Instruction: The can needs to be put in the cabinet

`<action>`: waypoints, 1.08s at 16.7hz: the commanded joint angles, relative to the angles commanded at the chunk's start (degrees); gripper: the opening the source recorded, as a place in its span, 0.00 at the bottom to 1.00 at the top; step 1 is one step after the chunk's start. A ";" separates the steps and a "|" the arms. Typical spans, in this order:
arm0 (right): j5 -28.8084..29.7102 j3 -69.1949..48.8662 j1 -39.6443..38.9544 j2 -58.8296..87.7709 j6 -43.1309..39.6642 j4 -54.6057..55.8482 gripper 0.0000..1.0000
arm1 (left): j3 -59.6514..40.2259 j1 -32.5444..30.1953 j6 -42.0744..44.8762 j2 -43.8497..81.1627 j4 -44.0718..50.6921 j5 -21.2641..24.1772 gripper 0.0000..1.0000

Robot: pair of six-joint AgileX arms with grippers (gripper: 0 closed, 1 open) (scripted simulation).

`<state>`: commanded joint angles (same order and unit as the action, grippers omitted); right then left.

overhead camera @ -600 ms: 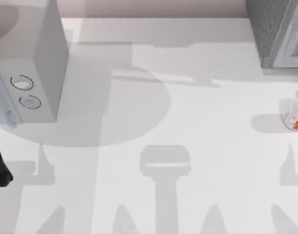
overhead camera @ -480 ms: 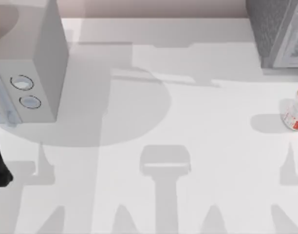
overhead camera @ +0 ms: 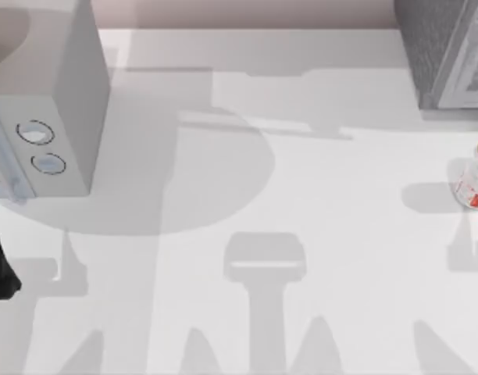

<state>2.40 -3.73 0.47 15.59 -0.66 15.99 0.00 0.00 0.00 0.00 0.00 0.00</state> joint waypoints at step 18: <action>3.98 -6.10 -6.14 86.16 2.71 65.71 1.00 | 0.00 0.00 0.00 0.00 0.00 0.00 1.00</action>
<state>6.37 -9.83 -5.67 101.75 2.05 81.70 0.00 0.00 0.00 0.00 0.00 0.00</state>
